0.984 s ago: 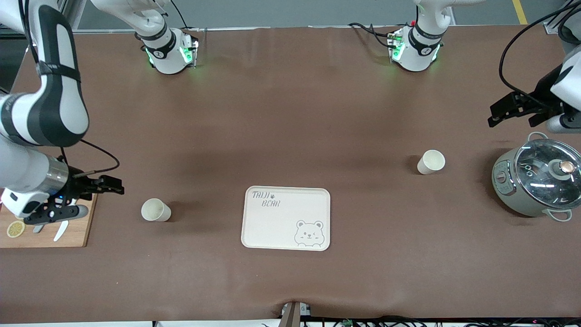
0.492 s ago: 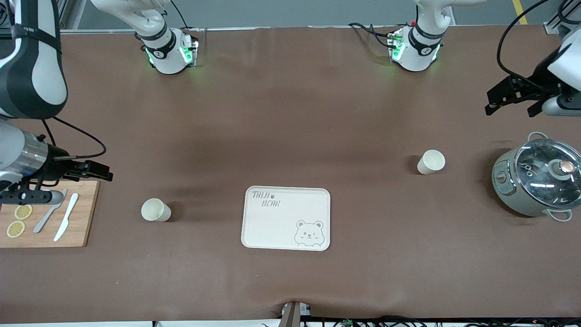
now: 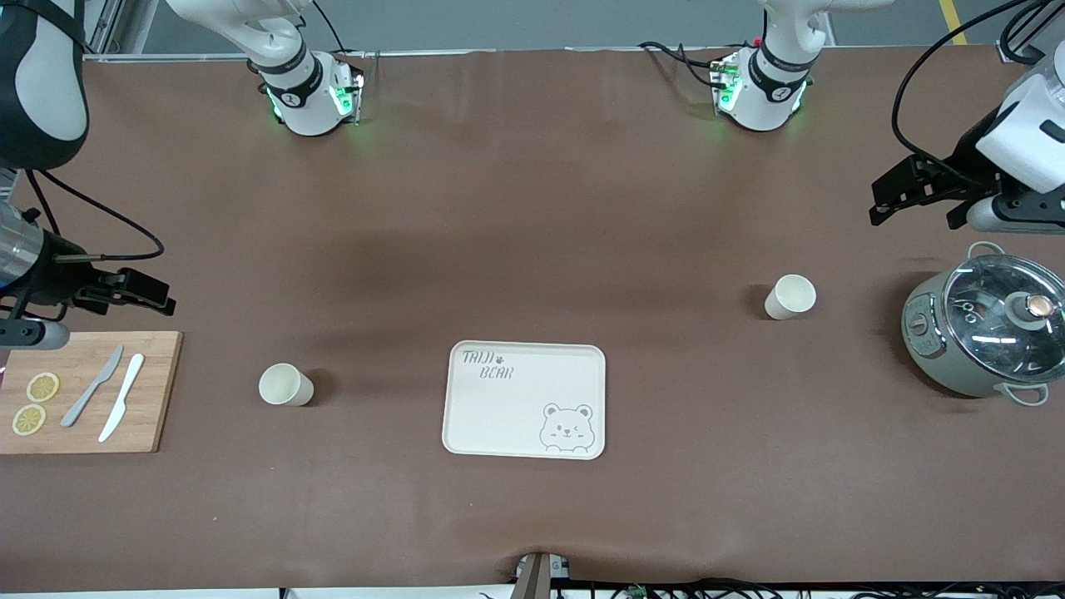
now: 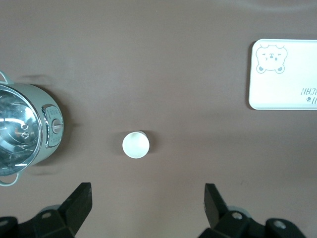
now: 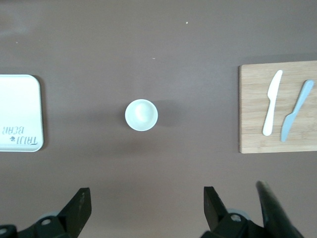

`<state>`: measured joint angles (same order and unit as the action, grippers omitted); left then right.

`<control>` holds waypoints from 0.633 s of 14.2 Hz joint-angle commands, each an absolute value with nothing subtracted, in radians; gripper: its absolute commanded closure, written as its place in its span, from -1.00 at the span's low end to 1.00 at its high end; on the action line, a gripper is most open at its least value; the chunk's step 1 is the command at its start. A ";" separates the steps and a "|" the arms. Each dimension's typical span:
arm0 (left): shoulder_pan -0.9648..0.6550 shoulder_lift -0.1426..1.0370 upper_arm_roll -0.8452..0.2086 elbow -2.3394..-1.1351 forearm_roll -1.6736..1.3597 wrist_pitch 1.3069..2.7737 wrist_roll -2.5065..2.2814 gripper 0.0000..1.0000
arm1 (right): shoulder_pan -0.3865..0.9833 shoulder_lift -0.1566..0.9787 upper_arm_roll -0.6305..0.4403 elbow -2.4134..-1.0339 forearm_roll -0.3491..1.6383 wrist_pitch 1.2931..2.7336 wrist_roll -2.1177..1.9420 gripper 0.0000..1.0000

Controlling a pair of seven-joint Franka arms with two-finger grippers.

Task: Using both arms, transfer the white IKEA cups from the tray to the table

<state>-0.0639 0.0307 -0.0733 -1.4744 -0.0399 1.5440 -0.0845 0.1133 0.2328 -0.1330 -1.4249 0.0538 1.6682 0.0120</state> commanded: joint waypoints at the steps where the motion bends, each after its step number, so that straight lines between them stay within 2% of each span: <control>1: -0.078 0.038 -0.061 -1.450 -0.015 1.548 -0.054 -1.00 | 0.104 0.225 -0.118 -1.424 0.006 1.661 0.040 -1.00; 9: -0.090 0.038 -0.071 -1.459 0.055 1.557 -0.046 -1.00 | 0.106 0.235 -0.118 -1.431 0.011 1.667 0.043 -1.00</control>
<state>-0.0698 0.0321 -0.0733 -1.4686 0.0229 1.5633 -0.0614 0.1133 0.2394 -0.1309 -1.4267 0.0308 1.6682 0.0236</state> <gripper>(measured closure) 0.000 0.000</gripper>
